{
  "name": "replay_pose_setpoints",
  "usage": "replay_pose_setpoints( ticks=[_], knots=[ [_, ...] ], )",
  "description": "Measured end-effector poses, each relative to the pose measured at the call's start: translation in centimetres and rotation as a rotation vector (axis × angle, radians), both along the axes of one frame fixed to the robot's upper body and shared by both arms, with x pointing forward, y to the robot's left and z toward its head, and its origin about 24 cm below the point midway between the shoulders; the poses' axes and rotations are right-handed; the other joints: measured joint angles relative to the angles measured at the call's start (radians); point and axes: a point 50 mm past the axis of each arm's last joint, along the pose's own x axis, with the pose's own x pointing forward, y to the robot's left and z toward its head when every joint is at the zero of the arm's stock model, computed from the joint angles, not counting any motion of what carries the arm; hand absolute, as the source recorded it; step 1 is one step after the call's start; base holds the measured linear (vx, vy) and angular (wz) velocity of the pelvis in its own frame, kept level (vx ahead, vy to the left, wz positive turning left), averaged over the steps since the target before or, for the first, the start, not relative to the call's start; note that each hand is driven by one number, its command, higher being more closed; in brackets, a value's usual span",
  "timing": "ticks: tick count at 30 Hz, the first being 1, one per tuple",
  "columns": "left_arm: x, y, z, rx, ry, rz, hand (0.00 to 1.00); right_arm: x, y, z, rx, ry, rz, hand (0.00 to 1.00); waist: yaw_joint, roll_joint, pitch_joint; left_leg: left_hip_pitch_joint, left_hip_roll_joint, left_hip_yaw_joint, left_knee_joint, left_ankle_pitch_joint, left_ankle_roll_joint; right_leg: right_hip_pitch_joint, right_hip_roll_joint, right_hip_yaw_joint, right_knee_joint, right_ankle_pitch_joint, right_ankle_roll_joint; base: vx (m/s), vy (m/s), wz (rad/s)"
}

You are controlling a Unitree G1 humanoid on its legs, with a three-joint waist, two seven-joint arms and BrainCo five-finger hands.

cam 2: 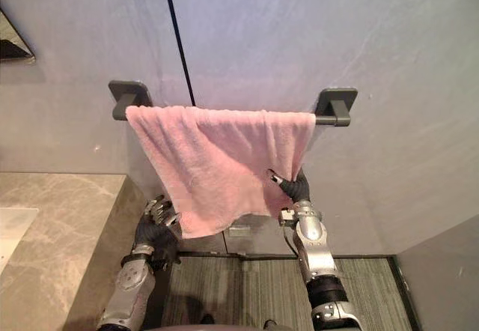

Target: Organize washtable

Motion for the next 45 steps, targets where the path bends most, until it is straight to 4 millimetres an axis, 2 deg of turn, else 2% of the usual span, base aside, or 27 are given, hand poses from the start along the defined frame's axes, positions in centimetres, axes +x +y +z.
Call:
replay_pose_setpoints(
  ticks=[5, 9, 12, 14, 15, 17, 18, 21, 25, 27, 29, 32, 35, 38, 42, 45],
  knots=[
    [-0.8, 0.6, 0.0, -0.01, 0.002, 0.043, 0.0, -2.1, -1.6, -2.5, -0.017, 0.119, -0.088, 0.0, 0.001, -0.002, 0.006, -0.003, 0.001, 0.0, 0.005, 0.0, 0.0, 0.001, -0.004, -0.001, -0.005, 0.001, 0.002, 0.0, -0.013, 0.0],
    [-0.5, 1.5, 2.1, -0.005, -0.093, 0.094, 0.0, -3.8, -3.9, -3.2, -0.017, 0.154, -0.195, 0.0, 0.001, -0.001, 0.01, -0.002, 0.004, 0.002, 0.006, -0.003, -0.001, 0.0, -0.003, 0.003, -0.004, 0.002, 0.002, -0.02, -0.025, -0.03],
    [-0.9, 3.0, 4.1, 0.0, -0.184, 0.197, 0.0, -4.6, -5.9, -1.5, -0.023, 0.082, -0.298, 0.0, -0.001, 0.007, 0.015, 0.005, 0.003, 0.003, 0.006, -0.007, 0.0, -0.001, -0.003, 0.011, 0.002, 0.001, 0.002, -0.04, -0.026, -0.09],
    [-0.9, 3.8, 6.3, 0.021, -0.279, 0.23, 0.0, -5.2, -7.7, 0.4, -0.036, -0.001, -0.385, 0.0, -0.001, 0.008, 0.015, 0.006, 0.003, 0.003, 0.006, -0.008, 0.0, -0.001, -0.003, 0.012, 0.005, 0.0, 0.003, -0.04, -0.025, -0.03],
    [-0.8, 4.0, 6.9, 0.025, -0.303, 0.236, 0.0, -5.3, -8.1, 0.9, -0.039, -0.022, -0.402, 0.0, -0.002, 0.008, 0.015, 0.006, 0.003, 0.003, 0.006, -0.008, 0.0, -0.001, -0.003, 0.012, 0.006, 0.0, 0.003, 0.0, 0.0, 0.0],
    [-1.0, 4.6, 9.8, 0.052, -0.433, 0.273, 0.0, -5.6, -9.1, 3.4, -0.052, -0.135, -0.463, 0.0, -0.004, 0.008, 0.015, 0.008, 0.002, 0.004, 0.006, -0.008, 0.001, -0.001, -0.004, 0.012, 0.008, -0.001, 0.003, 0.0, 0.0, 0.0],
    [-1.0, 4.7, 10.4, 0.059, -0.465, 0.279, 0.0, -5.7, -9.2, 4.0, -0.056, -0.161, -0.471, 0.0, -0.004, 0.008, 0.015, 0.009, 0.002, 0.004, 0.006, -0.008, 0.001, -0.001, -0.004, 0.012, 0.008, -0.001, 0.003, 0.0, 0.0, 0.0],
    [-1.7, 5.0, 13.8, 0.093, -0.632, 0.297, 0.0, -6.1, -9.2, 7.4, -0.075, -0.321, -0.477, 0.0, -0.004, 0.008, 0.014, 0.012, 0.001, 0.004, 0.006, -0.008, 0.001, 0.0, -0.005, 0.012, 0.01, -0.001, 0.003, 0.0, 0.0, 0.0],
    [-2.9, 4.7, 17.8, 0.098, -0.843, 0.295, 0.0, -7.0, -8.0, 12.5, -0.07, -0.59, -0.431, 0.0, -0.003, 0.009, 0.014, 0.023, 0.001, 0.011, 0.006, -0.009, 0.001, 0.002, -0.005, 0.015, 0.014, -0.001, 0.004, -0.01, -0.007, -0.04],
    [-3.3, 4.4, 19.0, 0.08, -0.922, 0.278, 0.0, -7.4, -7.0, 14.6, -0.028, -0.72, -0.378, 0.0, -0.003, 0.011, 0.012, 0.029, 0.001, 0.018, 0.006, -0.01, 0.003, 0.002, -0.005, 0.021, 0.016, -0.001, 0.004, -0.05, -0.022, -0.09],
    [-3.4, 3.5, 20.0, 0.024, -0.98, 0.213, 0.0, -7.7, -5.4, 16.8, 0.045, -0.859, -0.277, 0.0, -0.003, 0.017, 0.008, 0.031, 0.0, 0.024, 0.006, -0.01, 0.003, 0.001, -0.005, 0.025, 0.022, -0.001, 0.004, -0.06, -0.025, -0.09],
    [-2.6, 0.8, 20.8, -0.094, -1.019, -0.028, 0.0, -7.4, -1.5, 19.3, 0.144, -0.992, 0.014, 0.0, -0.003, 0.026, -0.005, 0.039, -0.001, 0.027, 0.006, -0.01, 0.003, 0.001, -0.006, 0.028, 0.029, -0.003, 0.006, -0.05, -0.021, -0.04],
    [-1.9, -2.5, 21.1, -0.206, -1.023, -0.312, 0.0, -7.2, 2.2, 20.4, 0.204, -1.031, 0.296, 0.0, -0.001, 0.031, -0.012, 0.04, 0.0, 0.027, 0.006, -0.009, 0.004, 0.0, -0.005, 0.03, 0.032, -0.003, 0.006, -0.05, -0.029, -0.02],
    [-1.6, -4.7, 20.8, -0.269, -0.997, -0.5, 0.0, -7.4, 4.6, 20.3, 0.269, -1.007, 0.487, 0.0, 0.0, 0.033, -0.034, 0.041, -0.001, 0.03, 0.006, -0.009, 0.004, 0.0, -0.005, 0.032, 0.033, -0.003, 0.006, -0.01, -0.01, 0.0],
    [-0.9, -5.9, 19.7, -0.295, -0.94, -0.608, 0.0, -7.2, 6.0, 19.9, 0.317, -0.971, 0.616, 0.0, -0.001, 0.032, -0.036, 0.046, -0.001, 0.038, 0.006, -0.009, 0.004, -0.001, -0.004, 0.043, 0.037, -0.003, 0.006, -0.03, -0.024, -0.07],
    [-0.3, -6.9, 18.5, -0.274, -0.859, -0.71, 0.0, -6.7, 7.3, 18.3, 0.299, -0.853, 0.74, 0.0, -0.002, 0.031, -0.037, 0.05, -0.001, 0.047, 0.005, -0.009, 0.004, -0.002, -0.002, 0.052, 0.039, -0.003, 0.006, -0.04, -0.022, -0.08]
  ],
)
